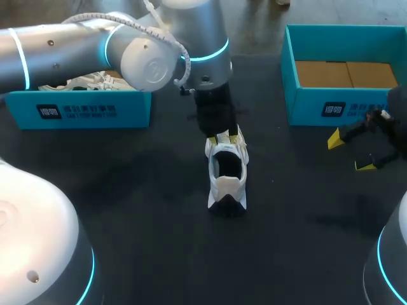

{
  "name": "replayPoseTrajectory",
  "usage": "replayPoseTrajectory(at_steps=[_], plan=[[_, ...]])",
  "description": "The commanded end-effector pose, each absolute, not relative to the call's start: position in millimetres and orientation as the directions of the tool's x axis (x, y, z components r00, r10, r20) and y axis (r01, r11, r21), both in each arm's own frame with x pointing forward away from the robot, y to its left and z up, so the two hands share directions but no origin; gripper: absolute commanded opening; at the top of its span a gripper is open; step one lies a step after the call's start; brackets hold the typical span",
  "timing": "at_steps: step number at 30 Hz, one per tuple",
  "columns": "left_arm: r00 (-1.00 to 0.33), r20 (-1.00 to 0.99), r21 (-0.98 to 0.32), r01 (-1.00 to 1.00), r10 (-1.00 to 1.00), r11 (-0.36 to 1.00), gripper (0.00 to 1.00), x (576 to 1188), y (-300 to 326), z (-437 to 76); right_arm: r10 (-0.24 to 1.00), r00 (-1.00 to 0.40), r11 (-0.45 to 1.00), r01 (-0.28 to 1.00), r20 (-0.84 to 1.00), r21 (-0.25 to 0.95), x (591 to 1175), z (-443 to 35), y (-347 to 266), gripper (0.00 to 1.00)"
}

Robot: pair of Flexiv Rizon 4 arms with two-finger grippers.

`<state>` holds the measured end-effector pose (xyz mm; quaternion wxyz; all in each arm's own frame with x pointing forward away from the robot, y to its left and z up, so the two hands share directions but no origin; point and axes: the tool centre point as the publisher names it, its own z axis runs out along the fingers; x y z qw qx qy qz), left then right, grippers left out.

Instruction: Take the shoe out of the shoebox, open the shoe tongue, remove and reinsert the insole, then place the shoe into the shoebox

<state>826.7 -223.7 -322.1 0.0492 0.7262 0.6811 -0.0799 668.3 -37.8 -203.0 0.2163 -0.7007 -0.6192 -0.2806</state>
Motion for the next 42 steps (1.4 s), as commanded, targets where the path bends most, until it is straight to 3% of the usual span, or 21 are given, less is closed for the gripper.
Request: replayPoseTrajectory(at_steps=[1, 14, 22, 34, 42], plan=[[0.063, -0.181, -0.04, 0.997, 0.981, -0.071, 0.35, 821, -227, -335, 0.749, 0.077, -0.141, 0.989, 0.659, 0.045, 668, -203, -37, 1.0], [0.059, -0.152, -0.073, 0.995, 0.987, -0.07, 0.33, 809, -224, -357, 0.749, 0.077, -0.141, 0.989, 0.659, 0.045, 668, -203, -37, 1.0], [0.071, -0.179, -0.031, 0.996, 0.981, -0.078, 0.33, 816, -222, -330, 0.749, 0.077, -0.141, 0.989, 0.659, 0.045, 668, -203, -37, 1.0], [0.081, -0.139, -0.065, 0.994, 0.987, -0.091, 0.32, 813, -229, -361, 0.749, 0.077, -0.141, 0.989, 0.659, 0.045, 668, -203, -37, 1.0], [0.078, -0.217, -0.031, 0.996, 0.973, -0.087, 0.33, 803, -211, -312, 0.749, 0.077, -0.141, 0.989, 0.659, 0.045, 668, -203, -37, 1.0]])
